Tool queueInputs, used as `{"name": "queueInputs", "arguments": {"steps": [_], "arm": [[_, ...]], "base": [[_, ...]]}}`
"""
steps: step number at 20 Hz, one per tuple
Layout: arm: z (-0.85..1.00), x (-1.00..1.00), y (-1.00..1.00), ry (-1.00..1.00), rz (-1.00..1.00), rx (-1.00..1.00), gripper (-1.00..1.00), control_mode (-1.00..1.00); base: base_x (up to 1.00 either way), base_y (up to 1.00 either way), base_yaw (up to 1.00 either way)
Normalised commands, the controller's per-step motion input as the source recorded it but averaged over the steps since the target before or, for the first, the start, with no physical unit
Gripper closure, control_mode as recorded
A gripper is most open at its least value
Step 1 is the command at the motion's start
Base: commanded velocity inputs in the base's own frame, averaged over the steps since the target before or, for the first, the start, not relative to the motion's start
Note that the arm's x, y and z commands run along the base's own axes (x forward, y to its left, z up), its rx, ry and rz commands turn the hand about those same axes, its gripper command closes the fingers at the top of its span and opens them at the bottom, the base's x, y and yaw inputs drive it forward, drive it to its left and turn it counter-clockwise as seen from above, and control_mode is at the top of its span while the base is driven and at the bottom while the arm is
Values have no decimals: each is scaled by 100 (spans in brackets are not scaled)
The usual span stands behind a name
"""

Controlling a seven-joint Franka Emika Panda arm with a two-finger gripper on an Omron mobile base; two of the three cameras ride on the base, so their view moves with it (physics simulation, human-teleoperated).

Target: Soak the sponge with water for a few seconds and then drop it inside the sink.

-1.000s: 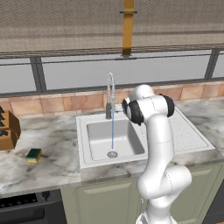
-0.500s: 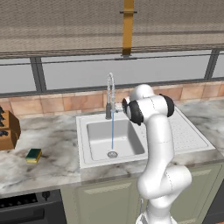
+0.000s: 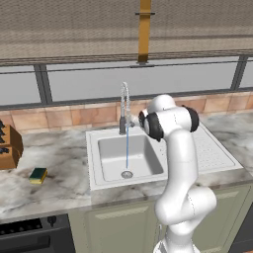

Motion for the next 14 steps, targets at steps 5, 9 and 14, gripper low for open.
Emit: {"name": "queueInputs", "arguments": {"steps": [5,9,14], "arm": [[39,-5,-32,0,-2,9,-100,-100],[39,-2,-33,0,0,6,-100,-100],[48,-29,-38,4,-1,9,-100,-100]], "base": [[0,0,0],[0,0,0],[0,0,0]]}}
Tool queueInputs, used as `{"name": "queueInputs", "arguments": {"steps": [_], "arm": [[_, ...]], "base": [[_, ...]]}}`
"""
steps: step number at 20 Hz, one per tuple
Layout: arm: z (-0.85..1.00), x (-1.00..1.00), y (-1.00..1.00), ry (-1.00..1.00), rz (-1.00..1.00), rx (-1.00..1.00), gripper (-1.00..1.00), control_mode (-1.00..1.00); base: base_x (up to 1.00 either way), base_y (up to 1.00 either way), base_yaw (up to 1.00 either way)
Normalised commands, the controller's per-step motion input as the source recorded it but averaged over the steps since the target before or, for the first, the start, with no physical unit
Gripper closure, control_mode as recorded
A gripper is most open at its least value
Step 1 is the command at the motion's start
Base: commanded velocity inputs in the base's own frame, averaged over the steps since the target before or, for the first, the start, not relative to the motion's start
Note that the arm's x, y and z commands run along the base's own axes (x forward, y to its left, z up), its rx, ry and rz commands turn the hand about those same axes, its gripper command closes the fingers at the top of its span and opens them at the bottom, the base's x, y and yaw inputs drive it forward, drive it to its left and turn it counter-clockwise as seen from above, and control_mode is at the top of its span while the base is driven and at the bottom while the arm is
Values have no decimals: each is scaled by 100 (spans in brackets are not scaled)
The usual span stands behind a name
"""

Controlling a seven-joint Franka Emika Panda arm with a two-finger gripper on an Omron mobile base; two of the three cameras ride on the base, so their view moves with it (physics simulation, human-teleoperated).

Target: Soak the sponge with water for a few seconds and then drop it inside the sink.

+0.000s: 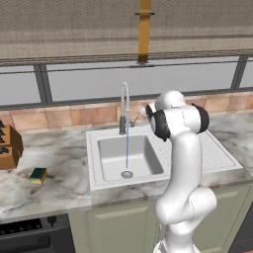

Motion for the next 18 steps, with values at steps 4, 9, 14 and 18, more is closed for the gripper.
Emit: {"name": "queueInputs", "arguments": {"steps": [4,9,14,18], "arm": [[43,-53,-46,4,-4,13,-100,-100],[35,-73,-42,2,-4,14,-100,-100],[36,-85,-37,0,-3,11,-100,-100],[48,-59,-24,6,-1,4,-100,-100]], "base": [[0,0,0],[0,0,0],[0,0,0],[0,0,0]]}}
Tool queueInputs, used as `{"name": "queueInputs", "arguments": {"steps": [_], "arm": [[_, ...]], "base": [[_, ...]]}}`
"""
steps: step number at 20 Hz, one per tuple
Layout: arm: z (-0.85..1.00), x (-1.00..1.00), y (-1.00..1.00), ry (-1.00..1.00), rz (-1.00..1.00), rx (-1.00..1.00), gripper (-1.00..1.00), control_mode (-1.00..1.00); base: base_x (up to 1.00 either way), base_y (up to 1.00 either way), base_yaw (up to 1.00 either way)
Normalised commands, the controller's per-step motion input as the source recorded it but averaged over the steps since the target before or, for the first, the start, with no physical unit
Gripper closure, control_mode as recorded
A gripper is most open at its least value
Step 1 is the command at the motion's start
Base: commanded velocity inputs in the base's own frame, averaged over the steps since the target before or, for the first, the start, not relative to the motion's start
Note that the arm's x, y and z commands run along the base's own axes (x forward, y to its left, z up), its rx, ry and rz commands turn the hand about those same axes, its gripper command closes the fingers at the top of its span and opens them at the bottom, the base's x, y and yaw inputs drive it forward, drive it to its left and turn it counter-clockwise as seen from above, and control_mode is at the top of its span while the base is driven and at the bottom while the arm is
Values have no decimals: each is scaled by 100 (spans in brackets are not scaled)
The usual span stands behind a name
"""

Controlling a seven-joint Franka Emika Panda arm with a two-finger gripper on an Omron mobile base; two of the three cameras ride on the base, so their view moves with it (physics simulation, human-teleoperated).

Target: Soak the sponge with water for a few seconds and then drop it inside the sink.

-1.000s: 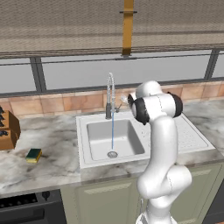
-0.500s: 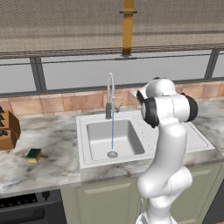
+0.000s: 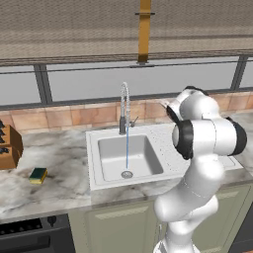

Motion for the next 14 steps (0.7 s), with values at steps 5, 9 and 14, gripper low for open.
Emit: {"name": "queueInputs", "arguments": {"steps": [5,9,14], "arm": [[27,-28,-19,29,0,0,-100,-100],[18,-11,-16,45,0,0,-100,-100],[45,-24,-26,39,0,0,-100,-100]], "base": [[0,0,0],[0,0,0],[0,0,0]]}}
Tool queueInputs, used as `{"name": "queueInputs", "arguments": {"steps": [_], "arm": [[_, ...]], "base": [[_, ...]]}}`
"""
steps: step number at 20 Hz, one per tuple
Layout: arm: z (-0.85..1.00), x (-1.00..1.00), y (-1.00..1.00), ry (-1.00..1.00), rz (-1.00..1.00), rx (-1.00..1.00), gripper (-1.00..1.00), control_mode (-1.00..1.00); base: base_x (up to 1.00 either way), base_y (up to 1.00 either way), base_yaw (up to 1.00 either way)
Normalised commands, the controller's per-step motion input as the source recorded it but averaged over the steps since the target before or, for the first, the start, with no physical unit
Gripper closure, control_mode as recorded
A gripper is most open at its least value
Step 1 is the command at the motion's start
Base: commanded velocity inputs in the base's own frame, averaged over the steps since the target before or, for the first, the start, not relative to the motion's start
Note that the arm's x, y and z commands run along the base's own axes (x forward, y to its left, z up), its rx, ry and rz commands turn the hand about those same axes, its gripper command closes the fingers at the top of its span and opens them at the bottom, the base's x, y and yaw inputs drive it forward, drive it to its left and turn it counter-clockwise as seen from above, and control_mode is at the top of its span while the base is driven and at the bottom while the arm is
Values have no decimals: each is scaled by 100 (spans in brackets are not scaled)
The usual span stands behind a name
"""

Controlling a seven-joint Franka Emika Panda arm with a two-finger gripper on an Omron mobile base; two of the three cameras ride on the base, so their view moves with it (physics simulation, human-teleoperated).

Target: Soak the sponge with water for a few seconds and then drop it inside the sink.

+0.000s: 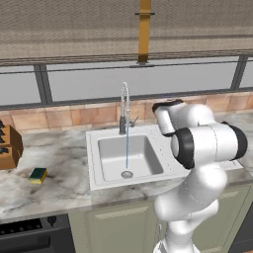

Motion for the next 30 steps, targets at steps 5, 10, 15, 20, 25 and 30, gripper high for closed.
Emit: {"name": "queueInputs", "arguments": {"steps": [5,10,15,20,25,30], "arm": [[72,-21,-19,26,0,0,-100,-100],[67,-24,-17,19,0,0,-100,-100],[73,-14,-12,15,0,0,-100,-100],[49,-35,-9,21,0,0,-100,-100],[11,-42,-8,29,3,1,-100,-100],[0,-41,0,11,8,0,-100,-100]], "base": [[0,0,0],[0,0,0],[0,0,0],[0,0,0],[0,0,0],[0,0,0]]}}
